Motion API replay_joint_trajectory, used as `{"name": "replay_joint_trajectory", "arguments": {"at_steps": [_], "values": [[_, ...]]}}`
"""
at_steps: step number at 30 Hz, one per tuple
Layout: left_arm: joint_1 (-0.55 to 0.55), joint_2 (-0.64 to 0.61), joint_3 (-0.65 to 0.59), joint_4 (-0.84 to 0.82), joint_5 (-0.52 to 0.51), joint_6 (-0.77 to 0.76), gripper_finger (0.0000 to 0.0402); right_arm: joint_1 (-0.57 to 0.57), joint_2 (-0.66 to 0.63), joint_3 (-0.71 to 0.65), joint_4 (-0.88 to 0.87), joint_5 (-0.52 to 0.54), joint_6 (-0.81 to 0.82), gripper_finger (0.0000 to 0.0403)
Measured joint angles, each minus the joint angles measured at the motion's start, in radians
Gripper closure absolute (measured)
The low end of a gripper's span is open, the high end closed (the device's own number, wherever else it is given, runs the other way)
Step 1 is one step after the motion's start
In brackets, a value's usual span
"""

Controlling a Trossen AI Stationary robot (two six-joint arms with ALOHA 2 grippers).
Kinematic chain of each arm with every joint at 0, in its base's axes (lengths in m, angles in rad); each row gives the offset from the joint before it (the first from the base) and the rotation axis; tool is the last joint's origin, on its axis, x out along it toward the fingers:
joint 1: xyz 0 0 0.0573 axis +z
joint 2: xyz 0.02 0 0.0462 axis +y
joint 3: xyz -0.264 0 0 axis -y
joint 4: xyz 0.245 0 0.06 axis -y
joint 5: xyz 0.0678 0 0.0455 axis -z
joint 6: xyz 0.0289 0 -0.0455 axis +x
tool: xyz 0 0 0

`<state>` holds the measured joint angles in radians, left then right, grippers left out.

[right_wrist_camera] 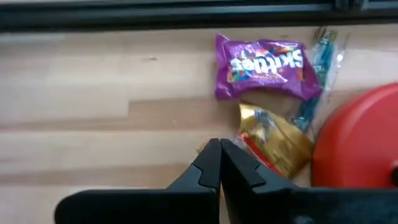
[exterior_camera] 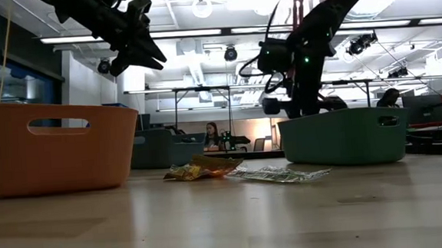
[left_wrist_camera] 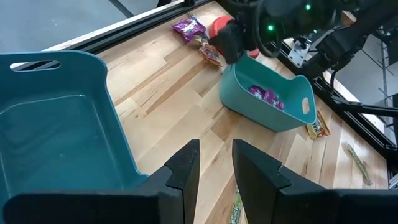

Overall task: Sort candy
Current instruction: Adjust the blue candy

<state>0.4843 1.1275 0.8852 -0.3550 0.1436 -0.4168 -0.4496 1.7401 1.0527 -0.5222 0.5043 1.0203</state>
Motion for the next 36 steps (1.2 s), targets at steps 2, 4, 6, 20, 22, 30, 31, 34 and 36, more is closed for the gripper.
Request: {"name": "replay_joint_trajectory", "arguments": {"at_steps": [2,4,6,20,22,30,31,34,36], "values": [[0.0,0.0,0.0,0.0,0.0,0.0,0.0312,0.013,0.0,0.0,-0.032,-0.001,0.0,0.0403],[0.0,0.0,0.0,0.0,-0.001,0.0,0.0312,0.028,0.0,0.0,-0.058,-0.007,0.0,0.0403],[0.0,0.0,0.0,0.0,-0.002,0.0,0.0312,0.049,0.0,0.0,-0.064,-0.013,0.0,0.0403],[0.0,0.0,0.0,0.0,-0.002,-0.035,0.0312,0.346,0.0,0.0,0.036,-0.136,0.105,0.0403],[0.0,0.0,0.0,0.001,-0.001,-0.036,0.0312,0.338,-0.003,0.0,0.046,-0.102,0.121,0.0403],[-0.002,0.0,-0.001,0.004,0.0,-0.079,0.0312,0.128,0.045,-0.001,0.254,-0.05,0.053,0.0403],[-0.002,0.0,-0.001,0.005,0.0,-0.079,0.0312,0.103,0.059,-0.001,0.32,-0.071,0.037,0.0403],[-0.002,0.0,-0.001,0.005,0.0,-0.079,0.0312,0.052,0.108,-0.001,0.486,-0.12,-0.002,0.0403],[-0.002,0.0,-0.001,0.009,0.0,-0.066,0.0312,0.03,0.136,-0.001,0.508,-0.123,-0.008,0.0403]]}}
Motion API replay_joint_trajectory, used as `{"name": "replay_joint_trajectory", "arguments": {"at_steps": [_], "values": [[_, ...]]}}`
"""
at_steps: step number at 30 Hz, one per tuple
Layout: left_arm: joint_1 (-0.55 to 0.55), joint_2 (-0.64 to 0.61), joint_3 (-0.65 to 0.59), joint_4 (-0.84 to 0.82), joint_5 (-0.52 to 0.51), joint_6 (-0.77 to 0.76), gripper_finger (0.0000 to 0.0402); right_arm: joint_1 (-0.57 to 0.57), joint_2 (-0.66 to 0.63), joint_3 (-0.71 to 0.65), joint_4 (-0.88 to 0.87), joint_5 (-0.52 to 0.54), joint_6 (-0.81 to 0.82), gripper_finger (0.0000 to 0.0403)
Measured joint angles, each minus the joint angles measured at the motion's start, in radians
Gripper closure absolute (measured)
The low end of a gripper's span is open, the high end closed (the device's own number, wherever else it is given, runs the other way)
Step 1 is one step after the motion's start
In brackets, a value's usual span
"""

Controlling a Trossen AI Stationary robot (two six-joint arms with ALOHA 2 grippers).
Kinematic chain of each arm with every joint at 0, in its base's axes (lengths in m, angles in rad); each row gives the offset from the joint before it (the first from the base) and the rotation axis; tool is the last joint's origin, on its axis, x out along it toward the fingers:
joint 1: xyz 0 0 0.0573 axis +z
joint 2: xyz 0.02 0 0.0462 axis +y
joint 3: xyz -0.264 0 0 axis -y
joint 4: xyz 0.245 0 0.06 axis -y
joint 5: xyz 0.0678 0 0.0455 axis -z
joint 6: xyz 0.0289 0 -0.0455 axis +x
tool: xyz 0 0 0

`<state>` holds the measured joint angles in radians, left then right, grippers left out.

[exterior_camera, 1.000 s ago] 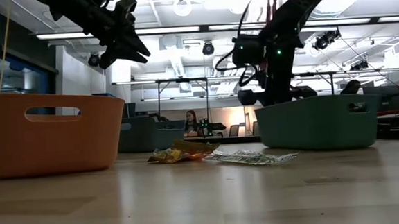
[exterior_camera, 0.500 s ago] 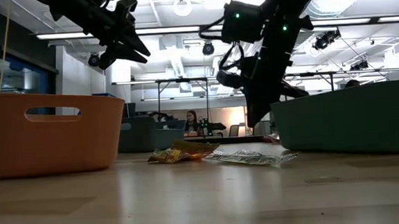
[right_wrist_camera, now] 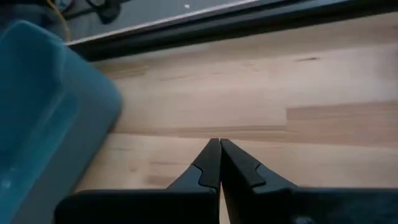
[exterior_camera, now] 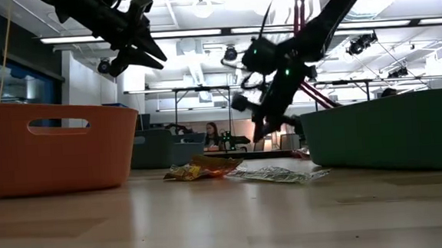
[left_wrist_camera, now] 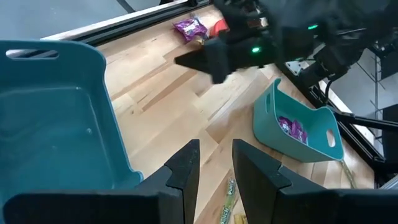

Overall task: Sort candy
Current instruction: Adjust the blue candy

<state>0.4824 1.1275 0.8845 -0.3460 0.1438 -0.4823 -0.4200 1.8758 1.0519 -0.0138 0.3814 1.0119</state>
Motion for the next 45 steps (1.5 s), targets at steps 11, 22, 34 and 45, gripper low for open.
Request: {"name": "replay_joint_trajectory", "arguments": {"at_steps": [11,22,34,45], "values": [[0.0,0.0,0.0,0.002,-0.001,0.014,0.0312,-0.056,0.081,0.0,-0.075,0.184,0.135,0.0403],[0.0,0.0,0.0,0.006,-0.002,0.031,0.0312,-0.1,0.086,0.0,-0.08,0.35,0.133,0.0403],[-0.001,0.0,0.0,0.006,-0.002,0.068,0.0312,-0.111,0.089,0.0,-0.26,0.37,0.205,0.0403],[-0.001,0.0,0.0,0.007,-0.006,0.075,0.0312,-0.096,0.093,0.001,-0.303,0.271,0.184,0.0403]]}}
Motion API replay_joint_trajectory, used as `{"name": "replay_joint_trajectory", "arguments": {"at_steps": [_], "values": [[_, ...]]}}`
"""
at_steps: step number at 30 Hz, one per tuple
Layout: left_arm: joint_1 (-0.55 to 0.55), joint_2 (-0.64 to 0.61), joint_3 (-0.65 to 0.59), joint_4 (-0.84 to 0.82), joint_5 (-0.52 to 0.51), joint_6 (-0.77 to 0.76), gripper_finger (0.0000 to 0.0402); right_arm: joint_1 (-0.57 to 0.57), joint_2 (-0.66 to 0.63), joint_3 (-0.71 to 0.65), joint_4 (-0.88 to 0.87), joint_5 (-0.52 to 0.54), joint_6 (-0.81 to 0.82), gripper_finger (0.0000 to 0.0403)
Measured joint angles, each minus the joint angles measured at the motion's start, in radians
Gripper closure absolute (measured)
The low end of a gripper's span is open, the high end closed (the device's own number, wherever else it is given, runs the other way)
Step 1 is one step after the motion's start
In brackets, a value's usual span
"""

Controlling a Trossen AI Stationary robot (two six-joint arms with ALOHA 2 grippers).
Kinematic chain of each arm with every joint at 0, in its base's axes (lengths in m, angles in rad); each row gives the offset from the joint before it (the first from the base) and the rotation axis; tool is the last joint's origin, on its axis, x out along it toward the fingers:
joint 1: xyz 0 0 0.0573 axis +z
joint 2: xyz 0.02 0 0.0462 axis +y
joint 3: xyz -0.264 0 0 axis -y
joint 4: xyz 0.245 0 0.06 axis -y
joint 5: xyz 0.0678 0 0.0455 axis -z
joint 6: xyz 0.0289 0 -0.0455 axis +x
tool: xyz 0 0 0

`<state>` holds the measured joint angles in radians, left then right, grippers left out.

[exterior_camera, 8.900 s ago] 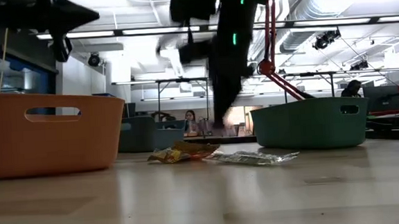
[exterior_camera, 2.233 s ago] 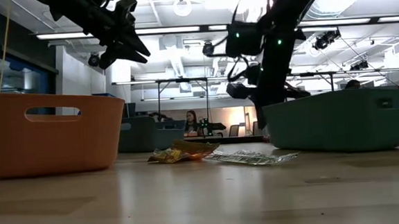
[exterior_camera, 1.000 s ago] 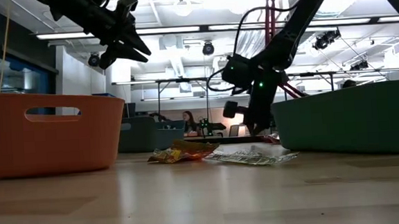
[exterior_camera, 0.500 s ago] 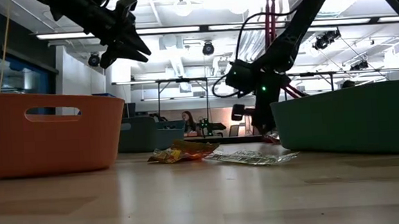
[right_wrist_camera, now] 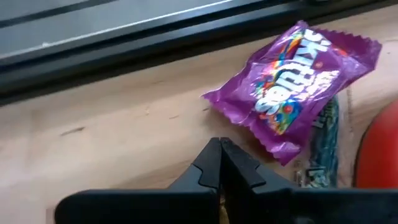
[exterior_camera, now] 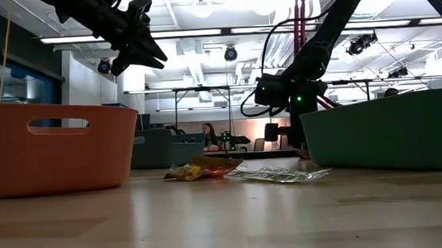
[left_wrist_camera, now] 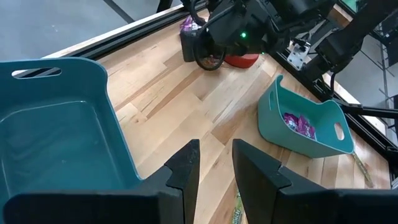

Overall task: Sort candy
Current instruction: Adjust the blue candy

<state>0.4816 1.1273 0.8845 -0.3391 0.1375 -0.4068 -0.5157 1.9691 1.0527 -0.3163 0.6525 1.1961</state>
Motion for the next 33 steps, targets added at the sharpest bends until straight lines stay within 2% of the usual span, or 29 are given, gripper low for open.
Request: {"name": "replay_joint_trajectory", "arguments": {"at_steps": [15,17,21,26,33], "values": [[-0.004,0.0,0.0,0.0,0.0,0.0,0.0312,0.256,-0.009,0.001,0.049,-0.058,0.091,0.0403],[-0.004,0.0,0.0,0.0,0.0,0.006,0.0312,0.248,-0.028,0.008,0.036,-0.071,0.052,0.0403],[-0.004,0.0,0.0,0.0,0.0,0.009,0.0312,0.18,-0.037,0.038,-0.06,0.014,-0.097,0.0403],[-0.004,0.0,0.0,-0.004,0.0,0.01,0.0312,0.107,-0.014,0.034,-0.248,0.123,0.058,0.0403],[-0.004,0.0,0.0,-0.004,0.001,0.049,0.0312,0.067,-0.016,0.029,-0.21,0.234,0.109,0.0403]]}}
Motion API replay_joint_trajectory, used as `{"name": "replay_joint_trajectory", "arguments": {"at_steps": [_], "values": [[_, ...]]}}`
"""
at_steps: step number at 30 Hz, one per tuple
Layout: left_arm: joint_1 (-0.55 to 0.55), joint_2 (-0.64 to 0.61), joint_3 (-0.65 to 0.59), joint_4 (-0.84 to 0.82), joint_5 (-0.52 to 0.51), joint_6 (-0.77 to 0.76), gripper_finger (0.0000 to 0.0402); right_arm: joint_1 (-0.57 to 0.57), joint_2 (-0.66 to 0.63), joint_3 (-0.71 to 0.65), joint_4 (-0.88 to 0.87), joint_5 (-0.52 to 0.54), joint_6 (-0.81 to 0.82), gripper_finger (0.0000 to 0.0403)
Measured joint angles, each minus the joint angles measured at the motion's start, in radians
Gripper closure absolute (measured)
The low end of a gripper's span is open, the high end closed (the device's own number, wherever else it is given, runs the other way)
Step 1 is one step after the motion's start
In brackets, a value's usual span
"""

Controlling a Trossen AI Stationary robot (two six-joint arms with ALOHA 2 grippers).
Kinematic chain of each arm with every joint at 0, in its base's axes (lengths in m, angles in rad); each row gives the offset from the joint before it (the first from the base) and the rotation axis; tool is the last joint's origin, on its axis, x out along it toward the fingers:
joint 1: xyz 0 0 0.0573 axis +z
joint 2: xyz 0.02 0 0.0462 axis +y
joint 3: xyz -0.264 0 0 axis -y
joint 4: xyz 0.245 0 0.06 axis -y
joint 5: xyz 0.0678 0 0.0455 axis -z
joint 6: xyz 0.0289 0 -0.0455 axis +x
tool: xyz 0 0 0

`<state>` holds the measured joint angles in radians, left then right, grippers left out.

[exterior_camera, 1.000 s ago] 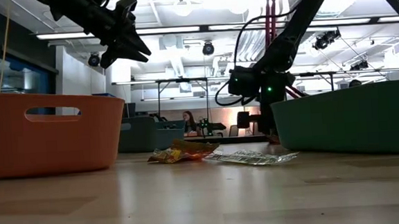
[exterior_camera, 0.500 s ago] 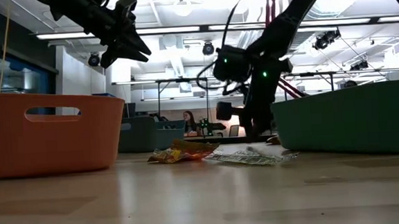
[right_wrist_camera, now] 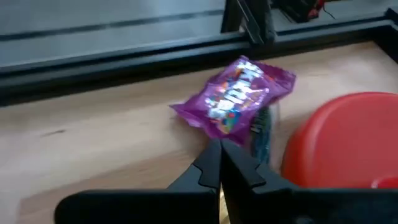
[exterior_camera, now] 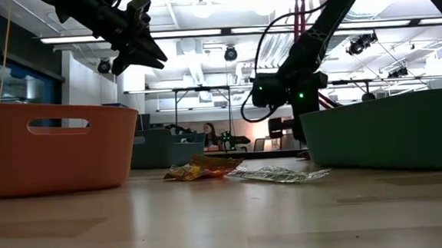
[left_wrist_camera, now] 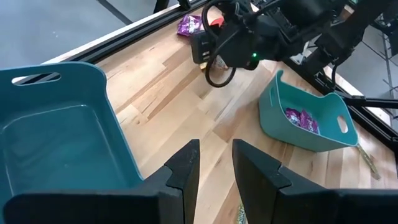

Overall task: Sort candy
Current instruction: Adjust the blue candy

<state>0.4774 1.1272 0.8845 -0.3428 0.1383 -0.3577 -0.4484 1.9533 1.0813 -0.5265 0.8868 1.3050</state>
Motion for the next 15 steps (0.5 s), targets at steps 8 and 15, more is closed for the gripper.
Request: {"name": "replay_joint_trajectory", "arguments": {"at_steps": [8,15], "values": [[0.0,0.0,0.0,0.0,0.0,0.02,0.0312,-0.028,-0.001,0.0,-0.072,0.097,0.08,0.0403],[0.0,0.0,0.0,0.0,0.0,0.046,0.0312,-0.061,0.002,0.0,-0.078,0.09,0.083,0.0403]]}}
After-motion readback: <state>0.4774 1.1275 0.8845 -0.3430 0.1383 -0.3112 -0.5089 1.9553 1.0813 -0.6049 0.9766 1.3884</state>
